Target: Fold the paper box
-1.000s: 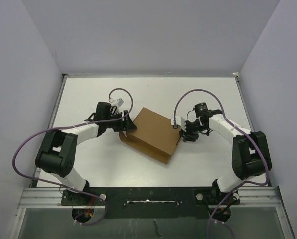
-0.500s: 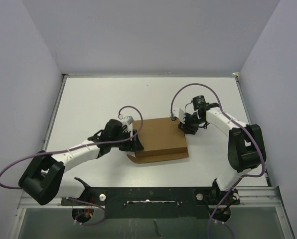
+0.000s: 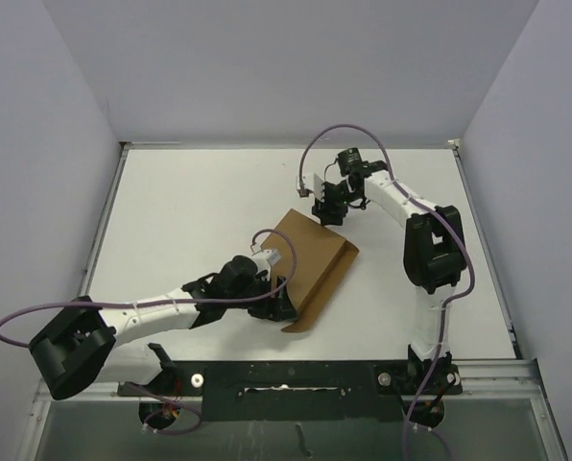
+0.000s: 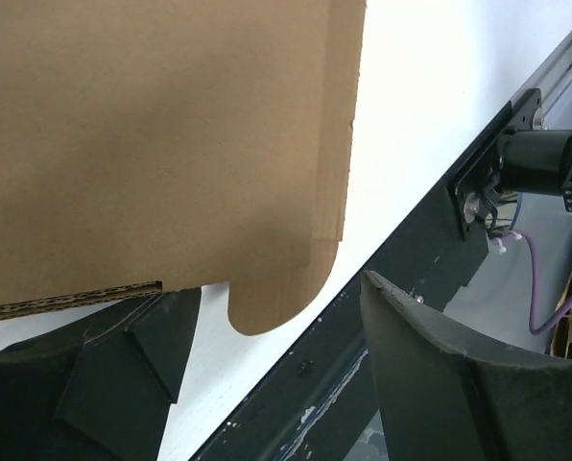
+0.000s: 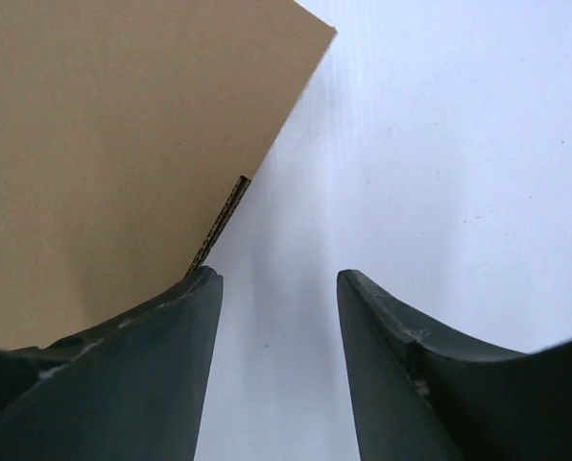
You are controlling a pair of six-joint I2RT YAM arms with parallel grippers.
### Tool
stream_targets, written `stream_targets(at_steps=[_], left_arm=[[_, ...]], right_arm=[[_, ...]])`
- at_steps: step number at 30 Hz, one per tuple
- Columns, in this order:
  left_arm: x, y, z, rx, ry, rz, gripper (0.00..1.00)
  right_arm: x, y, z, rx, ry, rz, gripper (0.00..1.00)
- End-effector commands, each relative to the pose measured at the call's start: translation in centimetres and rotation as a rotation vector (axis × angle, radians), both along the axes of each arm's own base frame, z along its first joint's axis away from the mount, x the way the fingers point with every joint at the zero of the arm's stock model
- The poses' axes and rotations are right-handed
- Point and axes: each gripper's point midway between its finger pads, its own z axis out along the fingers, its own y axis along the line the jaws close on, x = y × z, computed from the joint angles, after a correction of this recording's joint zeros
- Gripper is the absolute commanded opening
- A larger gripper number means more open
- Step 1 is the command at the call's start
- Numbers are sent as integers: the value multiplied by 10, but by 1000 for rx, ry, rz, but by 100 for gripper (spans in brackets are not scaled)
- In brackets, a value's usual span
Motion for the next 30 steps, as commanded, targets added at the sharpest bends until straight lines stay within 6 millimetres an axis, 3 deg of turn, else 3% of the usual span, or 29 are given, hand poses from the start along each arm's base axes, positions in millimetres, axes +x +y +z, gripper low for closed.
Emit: stream_targets(at_steps=[1,3,6,10,14,18,23,25,30], left_arm=[[17,-23,44,-144,-123,15,67],[12,-17,46,-136,-125,11,68],[5,-5,57,-126,-148,7,69],[6,11,86,-125,-240,15,75],[29,38,109,-68,-358,102,86],[74,67,119,-59,-396,231,90],[134,100,114,-89,-368,364,90],[150,105,108,-98,-352,379,90],[165,96,80,-80,-297,344,89]], right_arm=[[7,-2,33,64,63,-101,54],[17,-19,52,82,6,-137,57],[9,-40,80,161,-55,-138,62],[-35,-43,105,296,-100,-69,69],[-89,-34,112,421,-60,-4,67],[-135,-20,90,445,-19,88,42],[-148,-14,45,295,78,128,5],[-148,-14,37,259,106,129,0],[-152,-19,15,181,136,144,0]])
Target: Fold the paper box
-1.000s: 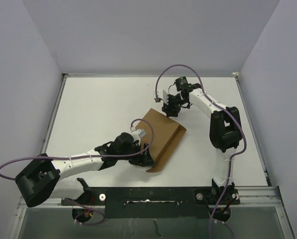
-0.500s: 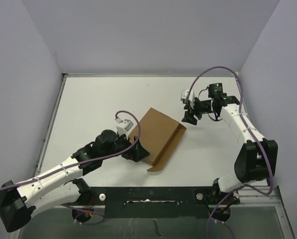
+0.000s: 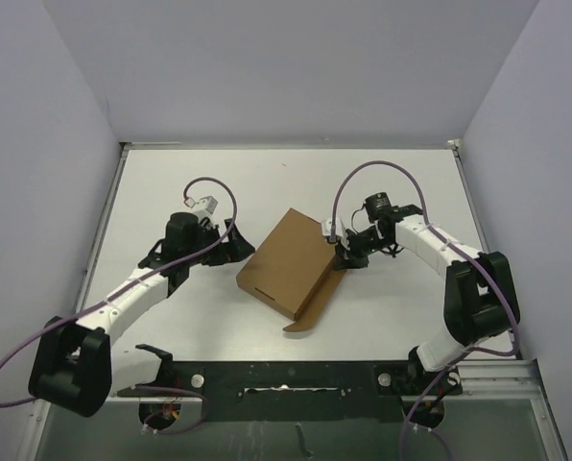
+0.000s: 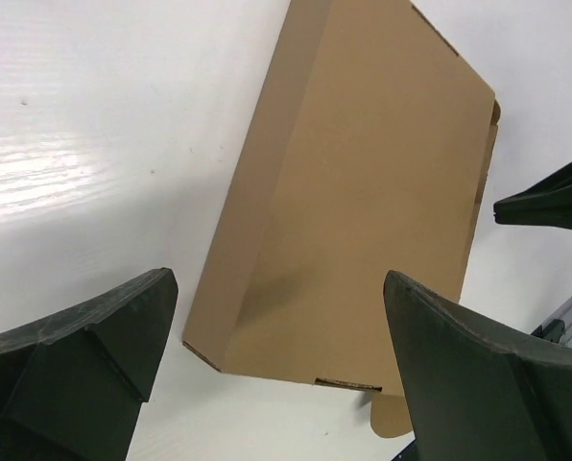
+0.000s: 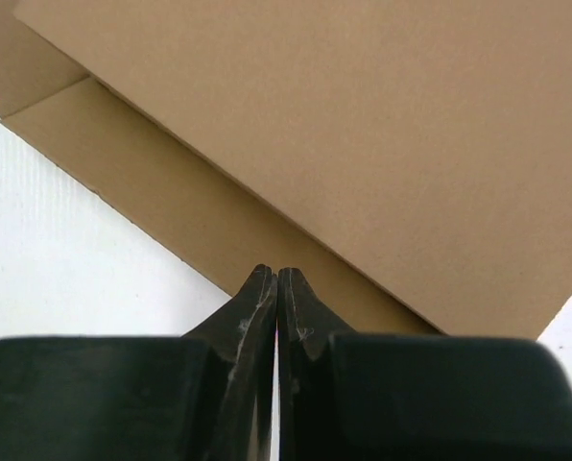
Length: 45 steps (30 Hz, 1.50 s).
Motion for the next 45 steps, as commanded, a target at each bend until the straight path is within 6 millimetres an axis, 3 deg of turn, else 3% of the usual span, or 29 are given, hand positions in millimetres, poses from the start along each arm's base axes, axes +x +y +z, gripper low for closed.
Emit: stream_targets(at_steps=[1,6,11,20,25,28,32,35,38,40,45], left_arm=[[23,-24,19,-67,-89,-98,89],[15,-33,-8,-99,-15,-145,81],[-4,-43,-21,-113,33,-187,75],[-52,-69,-22,-110,63,-240,73],[-66,-71,-19,-94,67,-237,73],[-67,-57,-17,-56,54,-185,74],[-64,-43,4,-47,-28,-131,79],[-59,-42,14,-54,-68,-121,83],[-50,-46,11,-40,-62,-136,84],[-44,-50,6,-27,-47,-145,84],[-22,-52,-7,-37,-19,-131,80]], right_arm=[[5,-2,0,-45,-45,38,0],[15,6,-14,-100,-54,18,0],[49,18,-8,-142,-123,-51,0],[99,50,9,-137,-171,2,9],[113,56,23,-132,-159,-14,14],[102,42,50,-48,-193,-24,24],[47,20,84,143,-233,78,43],[-6,9,71,214,-341,235,64],[-40,1,50,216,-470,352,81],[-48,-4,38,190,-493,387,82],[-51,-9,14,142,-484,429,68]])
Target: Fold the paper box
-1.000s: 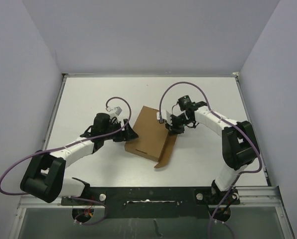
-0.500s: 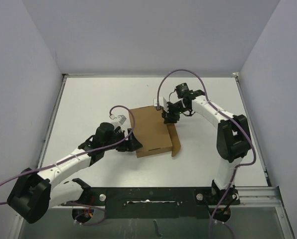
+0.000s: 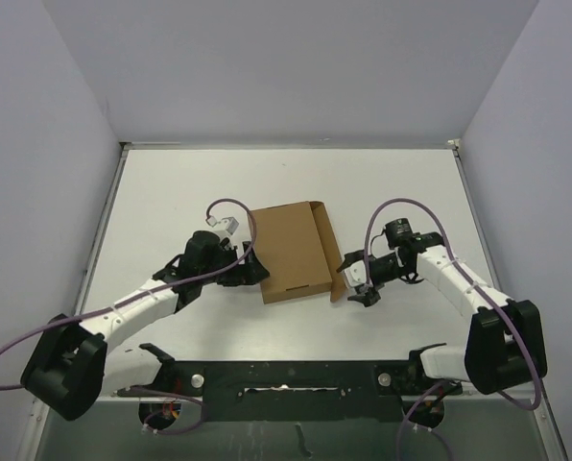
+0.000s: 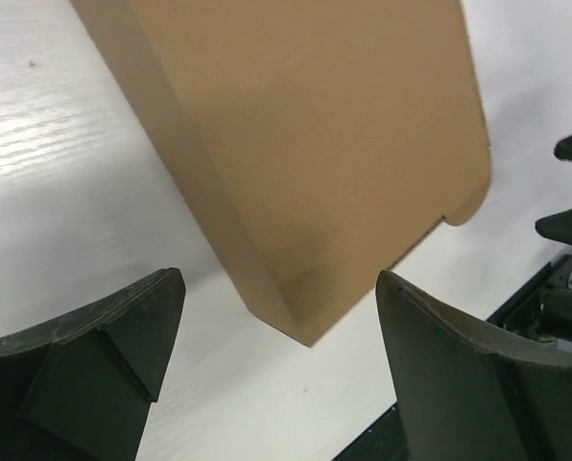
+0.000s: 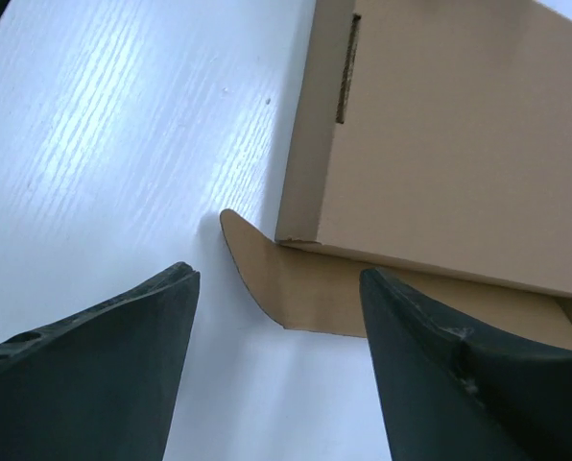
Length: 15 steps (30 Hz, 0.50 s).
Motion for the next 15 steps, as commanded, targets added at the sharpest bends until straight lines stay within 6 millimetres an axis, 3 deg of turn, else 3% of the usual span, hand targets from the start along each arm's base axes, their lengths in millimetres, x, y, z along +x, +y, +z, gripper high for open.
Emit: stream_targets(at_steps=[1,8,15], left_arm=[[34,-9,21,-55,-80,2,79],[50,-10,13,-61,-61,9,76],[56,-15,-2,-58,-23,-20,71]], right_arm=[[5,6,-6,15,-117,103,67],[-1,7,-34,-104,-120,168,58],[-3,4,-49,-163,-122,195,50]])
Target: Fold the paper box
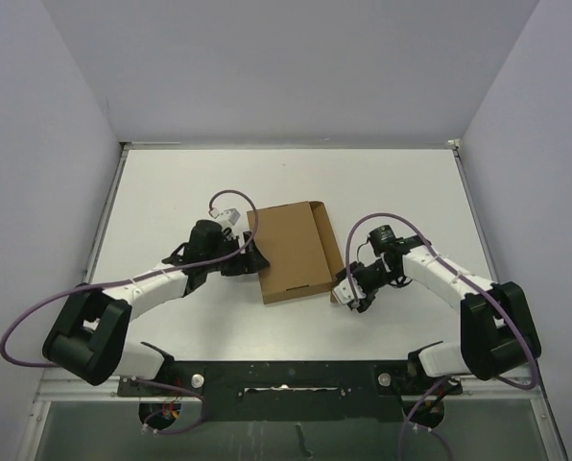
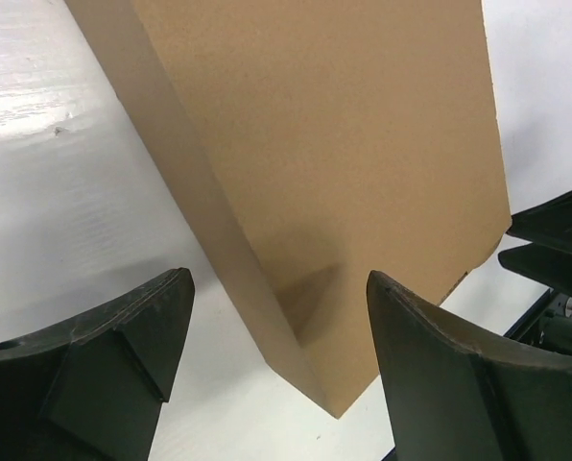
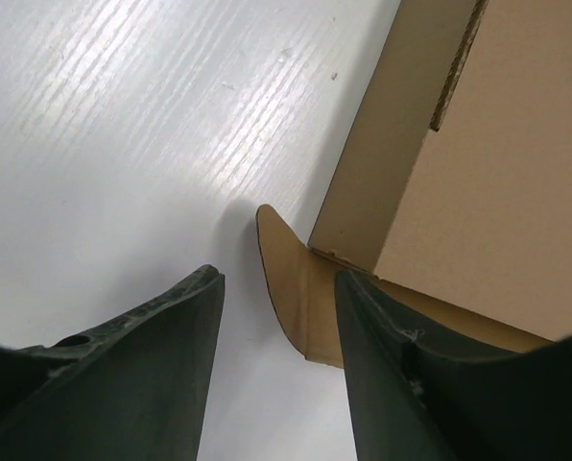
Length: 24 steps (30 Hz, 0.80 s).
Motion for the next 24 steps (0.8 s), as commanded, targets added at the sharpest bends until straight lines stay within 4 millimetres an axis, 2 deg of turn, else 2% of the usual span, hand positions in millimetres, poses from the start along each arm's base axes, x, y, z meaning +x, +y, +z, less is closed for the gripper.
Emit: stream_targets(at_steps=[1,7,11,24], left_arm=[[21,-16,18,-51,-68,-45,71],[24,-20,5,-44,-35,-57,67],[24,-20,-2,-36,-19,-57,61],[23,-5,-15,-31,22,-39,51]], right_arm=[[3,2,-5,-20,-46,34,49],[6,3,-12,-43,-57,31,41],[6,4,-14,-53,-63,33,35],[11,3,-12,-52,-53,0,10]])
